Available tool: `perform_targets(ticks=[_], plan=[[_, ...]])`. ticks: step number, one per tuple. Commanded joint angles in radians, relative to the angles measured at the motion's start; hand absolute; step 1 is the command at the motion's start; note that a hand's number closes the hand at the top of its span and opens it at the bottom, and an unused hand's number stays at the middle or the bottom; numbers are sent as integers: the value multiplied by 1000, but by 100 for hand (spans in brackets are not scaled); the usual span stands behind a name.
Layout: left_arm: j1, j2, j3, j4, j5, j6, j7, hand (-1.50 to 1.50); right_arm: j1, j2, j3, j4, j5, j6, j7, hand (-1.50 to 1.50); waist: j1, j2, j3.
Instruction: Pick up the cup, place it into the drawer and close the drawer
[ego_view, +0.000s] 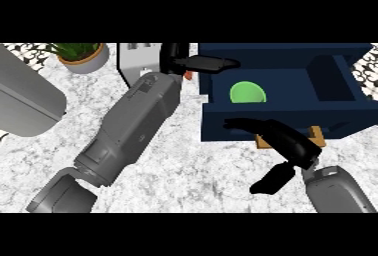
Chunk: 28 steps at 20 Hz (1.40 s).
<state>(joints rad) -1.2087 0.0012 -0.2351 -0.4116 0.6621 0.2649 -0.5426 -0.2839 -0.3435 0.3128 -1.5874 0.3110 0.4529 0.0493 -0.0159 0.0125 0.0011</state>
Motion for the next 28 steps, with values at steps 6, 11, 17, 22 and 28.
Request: perform_targets(ticks=[6, 11, 17, 22, 28], plan=[[142, 43, 12, -96, 0, -64, -46, -150, -160, 59, 64, 563, 233, -142, -225, 150, 78, -3, 1], [197, 88, 8, -175, 9, -104, 1, -150, -316, 41, -44, 839, 230, -211, -373, 150, 111, 2, 3], [286, 152, -3, -245, 12, -173, 20, -150, -489, 28, -191, 991, 163, -278, -438, 150, 152, 8, 4], [335, 175, -11, -286, 15, -207, 30, -150, -593, -36, -271, 1095, 139, -314, -464, 150, 182, 20, 5], [351, 196, -16, -316, 18, -240, 43, -150, -657, -73, -321, 1110, 94, -286, -412, 150, 212, 28, 4]])
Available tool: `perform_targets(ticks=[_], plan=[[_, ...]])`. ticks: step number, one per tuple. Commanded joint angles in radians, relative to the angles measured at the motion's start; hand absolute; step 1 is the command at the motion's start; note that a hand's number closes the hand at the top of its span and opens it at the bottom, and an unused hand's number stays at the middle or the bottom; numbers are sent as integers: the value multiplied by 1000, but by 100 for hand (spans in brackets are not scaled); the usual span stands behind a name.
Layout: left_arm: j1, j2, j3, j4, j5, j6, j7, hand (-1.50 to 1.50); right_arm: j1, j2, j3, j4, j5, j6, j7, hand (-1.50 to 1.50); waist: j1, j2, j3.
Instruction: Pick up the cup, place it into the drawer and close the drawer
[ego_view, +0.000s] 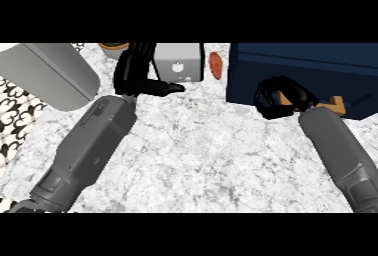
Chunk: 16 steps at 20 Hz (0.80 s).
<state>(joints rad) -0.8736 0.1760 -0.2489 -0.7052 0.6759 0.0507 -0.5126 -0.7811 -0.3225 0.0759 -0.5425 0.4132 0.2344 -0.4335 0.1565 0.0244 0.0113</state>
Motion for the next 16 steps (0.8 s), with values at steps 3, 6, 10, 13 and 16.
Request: perform_targets(ticks=[3, 6, 10, 13, 16], plan=[[26, 24, -3, -31, 4, -31, 12, -150, -158, -120, -98, 53, -28, -46, 58, 150, 39, 19, -6], [41, 19, -7, -41, 7, -44, 10, -150, -168, -133, -102, 37, -44, -9, 65, 150, 54, 21, -7], [51, 36, -9, -45, 6, -70, 11, -150, -165, -140, -119, 11, -72, 8, 67, 150, 62, 26, -8], [34, 26, -10, -57, 12, -63, 31, -150, -157, -159, -118, 0, -81, 46, 71, 150, 62, 24, -7], [80, 37, -12, -53, 11, -89, 11, -150, -151, -169, -125, -13, -97, 67, 78, 150, 71, 29, -10]])
